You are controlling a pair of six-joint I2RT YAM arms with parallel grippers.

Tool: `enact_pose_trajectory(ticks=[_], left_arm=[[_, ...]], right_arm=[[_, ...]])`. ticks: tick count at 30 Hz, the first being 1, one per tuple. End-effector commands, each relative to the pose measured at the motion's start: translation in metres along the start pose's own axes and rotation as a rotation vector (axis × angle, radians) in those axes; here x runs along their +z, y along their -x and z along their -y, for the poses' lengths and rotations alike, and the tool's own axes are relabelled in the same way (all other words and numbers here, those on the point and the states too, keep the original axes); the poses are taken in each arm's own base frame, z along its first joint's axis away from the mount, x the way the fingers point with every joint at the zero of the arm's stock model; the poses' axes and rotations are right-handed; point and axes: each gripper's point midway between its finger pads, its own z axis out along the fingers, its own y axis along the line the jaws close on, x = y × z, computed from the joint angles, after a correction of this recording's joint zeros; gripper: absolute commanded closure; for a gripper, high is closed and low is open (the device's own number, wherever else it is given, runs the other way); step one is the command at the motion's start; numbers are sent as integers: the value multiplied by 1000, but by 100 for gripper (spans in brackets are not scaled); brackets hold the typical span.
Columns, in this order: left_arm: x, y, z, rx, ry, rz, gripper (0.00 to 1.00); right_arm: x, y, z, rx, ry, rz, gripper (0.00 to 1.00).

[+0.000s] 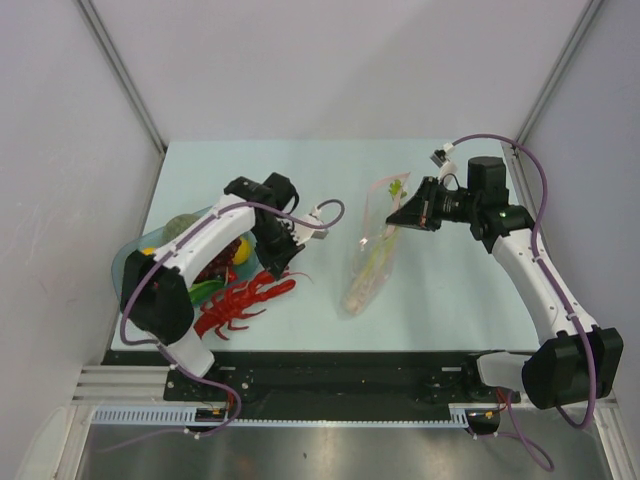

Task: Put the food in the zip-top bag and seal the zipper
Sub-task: Pick up the fake lobster from the center of the board, then place the fake lobster in the zipper food storage bag.

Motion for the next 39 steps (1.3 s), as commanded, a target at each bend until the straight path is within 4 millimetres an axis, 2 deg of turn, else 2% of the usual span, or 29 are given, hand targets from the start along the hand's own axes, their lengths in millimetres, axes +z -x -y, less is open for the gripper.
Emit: enact_pose_trajectory(ticks=[1, 6, 10, 13, 14, 15, 16, 18, 19, 20, 22, 23, 25, 26, 29, 31, 32, 35, 39], left_arm=[[-68, 24, 37, -2, -6, 183, 100], [-130, 54, 54, 21, 39, 373, 100], [-172, 71, 71, 30, 47, 518, 100], [-212, 90, 73, 16, 111, 654, 100], [-224, 94, 68, -2, 152, 687, 100], [-253, 105, 65, 3, 217, 779, 100], [-269, 110, 60, -48, 245, 832, 100], [-316, 123, 53, -66, 356, 980, 100], [-330, 126, 51, -102, 379, 1032, 100], [-357, 131, 45, -122, 459, 1118, 100], [-385, 135, 46, -163, 496, 1239, 100], [-415, 139, 52, -134, 534, 1364, 100], [-444, 139, 58, -151, 560, 1497, 100], [-466, 143, 61, -133, 584, 1588, 100], [-501, 145, 72, -143, 600, 1732, 100], [-509, 152, 75, -151, 575, 1779, 100], [-520, 153, 81, -135, 573, 1824, 100], [-530, 164, 98, -90, 559, 1883, 100], [-522, 185, 119, -18, 506, 1889, 100]], right_arm=[[-7, 0, -11, -24, 32, 20, 100], [-7, 0, -16, -24, 48, 28, 100], [-7, -1, -24, -38, 63, 35, 100], [-7, 0, -34, -67, 77, 48, 100], [-7, 0, -37, -73, 82, 53, 100], [-5, -1, -43, -90, 83, 57, 100], [-5, -1, -46, -100, 85, 62, 100], [-4, -3, -54, -126, 88, 68, 100], [-3, -3, -57, -130, 87, 73, 100], [-3, -4, -60, -136, 88, 69, 100], [-1, -4, -67, -156, 88, 78, 100], [-1, -3, -68, -161, 77, 87, 100], [2, -5, -72, -167, 76, 83, 100], [3, -4, -72, -173, 65, 93, 100], [5, -5, -75, -170, 57, 94, 100], [7, -6, -79, -177, 63, 89, 100], [7, -5, -81, -178, 64, 91, 100], [6, -4, -89, -190, 79, 90, 100], [4, -2, -96, -201, 100, 90, 100]])
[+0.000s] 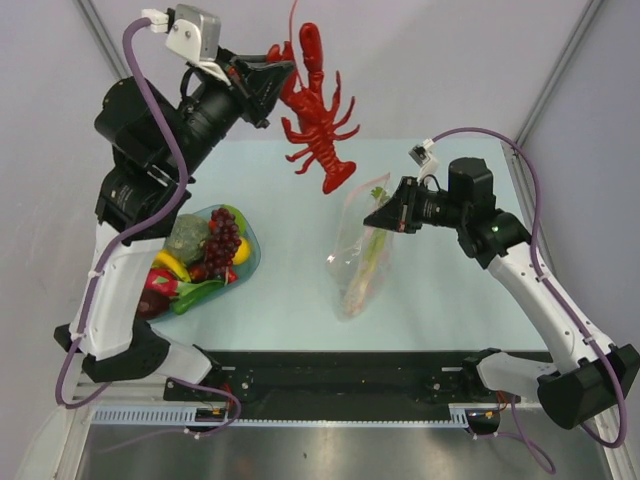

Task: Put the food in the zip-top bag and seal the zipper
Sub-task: Place the fake lobster in the zipper food storage bag.

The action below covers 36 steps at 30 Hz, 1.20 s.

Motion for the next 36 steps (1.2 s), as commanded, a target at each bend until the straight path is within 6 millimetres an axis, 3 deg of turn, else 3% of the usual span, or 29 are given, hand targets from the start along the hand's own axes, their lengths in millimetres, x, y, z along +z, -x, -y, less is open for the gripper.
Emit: enact_pose_trajectory(ticks=[1, 4, 9, 12, 13, 16, 24, 28, 31, 36], left_arm=[[8, 40, 21, -20, -17, 165, 100], [16, 22, 32, -2, -29, 137, 100], [26, -39, 43, 58, -19, 15, 100], [25, -61, 51, 63, -38, -37, 100], [25, -79, 54, 66, -47, -81, 100], [20, -102, 63, 61, -75, -137, 100], [6, -139, 85, 20, -129, -228, 100], [-7, -172, 91, -31, -135, -306, 100], [-10, -180, 94, -36, -134, -319, 100], [5, -146, 81, -13, -55, -228, 100]], right_arm=[[-8, 19, -27, -49, 54, 53, 100], [-10, 20, -32, -62, 72, 60, 100], [-13, 17, -33, -77, 76, 60, 100], [-14, 15, -33, -83, 79, 60, 100], [-14, 14, -34, -85, 83, 57, 100], [-14, 13, -33, -88, 83, 58, 100], [-15, 14, -34, -91, 92, 64, 100], [-15, 13, -34, -90, 91, 66, 100], [-15, 12, -34, -88, 94, 62, 100], [-13, 8, -32, -76, 101, 53, 100]])
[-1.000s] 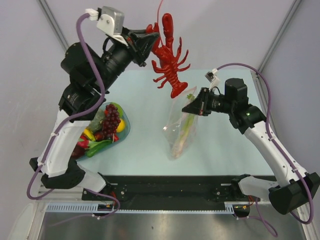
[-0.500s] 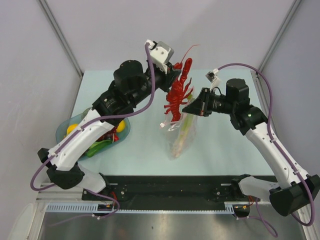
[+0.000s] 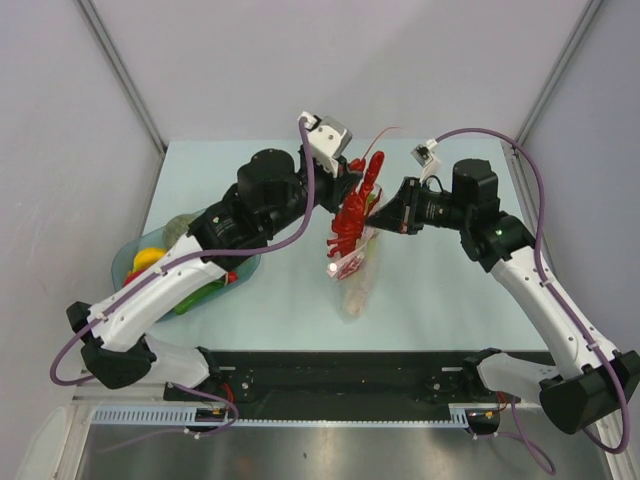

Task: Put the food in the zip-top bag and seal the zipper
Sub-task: Place the fake lobster in the zipper food storage bag.

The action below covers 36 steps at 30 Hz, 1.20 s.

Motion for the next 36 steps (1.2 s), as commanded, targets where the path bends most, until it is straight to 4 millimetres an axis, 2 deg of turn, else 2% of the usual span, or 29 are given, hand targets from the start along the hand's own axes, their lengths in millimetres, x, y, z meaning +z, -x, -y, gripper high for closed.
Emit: enact_pose_trajectory(ticks=[1, 3, 4, 5, 6, 8, 15, 18, 19, 20, 21, 22, 23, 26, 32, 36], left_arm=[[-15, 73, -12, -44, 76, 195, 100], [-5, 70, -18, -53, 118, 170, 100], [-7, 81, -19, -72, 126, 185, 100], [-5, 80, -19, -81, 131, 177, 100], [1, 71, -18, -87, 137, 143, 100], [3, 72, -12, -114, 118, 135, 100], [15, 36, 10, -105, 87, 50, 100], [14, 23, 15, -96, 69, 27, 100], [17, 1, 13, -85, 79, -13, 100], [11, -1, 11, -84, 83, -8, 100], [12, -15, 11, -73, 83, -25, 100], [10, -17, 10, -56, 79, -21, 100], [4, -9, 9, -56, 73, 8, 100], [-2, -19, 13, -57, 47, -22, 100], [-11, -61, 23, -86, -1, -152, 100], [-19, -71, 29, -66, -51, -184, 100]], right_arm=[[-6, 7, -20, -55, 71, 39, 100], [-5, 8, -23, -52, 86, 42, 100], [-4, 8, -23, -51, 87, 42, 100], [-4, 10, -26, -58, 95, 49, 100], [-3, 10, -26, -49, 93, 51, 100], [-4, 11, -28, -53, 98, 57, 100], [-2, 11, -31, -40, 109, 67, 100], [-5, 13, -34, -51, 115, 71, 100], [-4, 11, -33, -51, 114, 67, 100], [-5, 11, -33, -53, 113, 66, 100], [-6, 10, -34, -56, 116, 65, 100], [-7, 8, -34, -57, 117, 63, 100], [-8, 7, -35, -58, 120, 62, 100], [-8, 5, -32, -51, 114, 57, 100], [-7, 4, -30, -43, 111, 58, 100], [-6, 2, -28, -51, 104, 55, 100]])
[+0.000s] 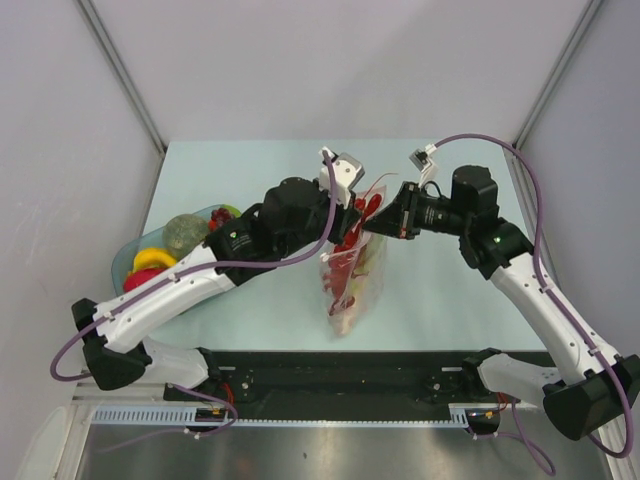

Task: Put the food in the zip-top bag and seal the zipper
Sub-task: Place the fake lobster in the zipper food storage bag.

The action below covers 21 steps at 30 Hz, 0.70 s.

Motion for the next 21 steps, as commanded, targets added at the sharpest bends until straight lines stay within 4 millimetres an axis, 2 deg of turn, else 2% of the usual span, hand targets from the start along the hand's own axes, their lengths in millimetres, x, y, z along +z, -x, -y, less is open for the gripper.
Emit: enact_pose_trajectory(ticks=[1, 3, 5, 9, 12, 15, 17, 21], left_arm=[[-18, 4, 15, -13, -98, 7, 100], [-17, -4, 21, -15, -125, -27, 100], [-15, -21, 20, -25, -116, -97, 100], [-5, -55, 17, -14, -93, -194, 100], [-2, -71, 18, -25, -88, -249, 100], [1, -83, 18, -20, -91, -305, 100], [5, -81, 16, -31, -93, -318, 100], [4, -89, 4, -45, -71, -384, 100]], right_arm=[[-6, 9, -17, -70, 50, 46, 100], [-6, 9, -17, -72, 52, 47, 100], [-6, 9, -17, -79, 57, 48, 100], [-5, 15, -25, -98, 82, 57, 100], [-7, 21, -35, -127, 112, 74, 100], [-10, 23, -45, -156, 136, 81, 100], [-12, 25, -53, -188, 148, 86, 100], [-15, 29, -65, -240, 163, 105, 100]])
